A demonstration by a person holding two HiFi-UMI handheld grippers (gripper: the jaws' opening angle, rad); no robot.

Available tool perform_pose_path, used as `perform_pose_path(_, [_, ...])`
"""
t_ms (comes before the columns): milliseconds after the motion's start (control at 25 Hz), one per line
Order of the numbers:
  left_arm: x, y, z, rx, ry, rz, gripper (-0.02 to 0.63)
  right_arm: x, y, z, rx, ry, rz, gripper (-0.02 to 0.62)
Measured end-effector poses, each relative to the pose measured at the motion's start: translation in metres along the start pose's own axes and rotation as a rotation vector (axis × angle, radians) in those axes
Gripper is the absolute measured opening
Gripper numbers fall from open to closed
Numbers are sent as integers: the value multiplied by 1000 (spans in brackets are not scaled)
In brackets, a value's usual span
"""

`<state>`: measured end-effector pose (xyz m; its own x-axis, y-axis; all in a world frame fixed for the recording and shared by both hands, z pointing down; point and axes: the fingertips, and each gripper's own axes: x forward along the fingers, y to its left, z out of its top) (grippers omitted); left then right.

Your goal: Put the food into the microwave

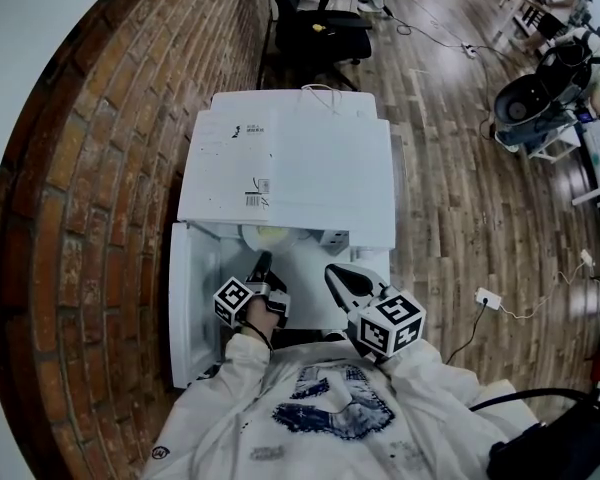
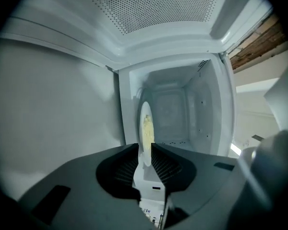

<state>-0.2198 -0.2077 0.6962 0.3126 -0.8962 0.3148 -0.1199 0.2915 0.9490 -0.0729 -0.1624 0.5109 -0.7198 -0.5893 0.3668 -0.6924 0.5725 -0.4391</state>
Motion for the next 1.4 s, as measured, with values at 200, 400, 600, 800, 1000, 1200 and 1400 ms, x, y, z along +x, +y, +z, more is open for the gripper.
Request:
perform_pose_path(200, [-1,-1,-2,-6,-17,-13,87,-7,-3,0,-2,-5,2,14])
perform_pose_path(400, [-3,4,-2,-10,-32,9,18,-14,-6,0,-2,-8,0,14])
perform_pose_path(600, [-2,3,1,-11,-44,5,18,-16,-9,0,5,-8,1,14])
perform_pose_path(800, [5,3,4,-14,-44,9,18,-16,-11,0,8,-8,-1,14])
perform_pose_path(1000, [16,0,7,-15,-37,6,18,-18,-18,1,18,-10,-26,14])
perform_pose_path(1200, [28,-4,10,-18,-23,3,18,-18,-23,2,23,-12,-50,14])
perform_pose_path(1400, [38,-5,14,-19,-10,7,18,-16,-26,5,27,-17,-71,14])
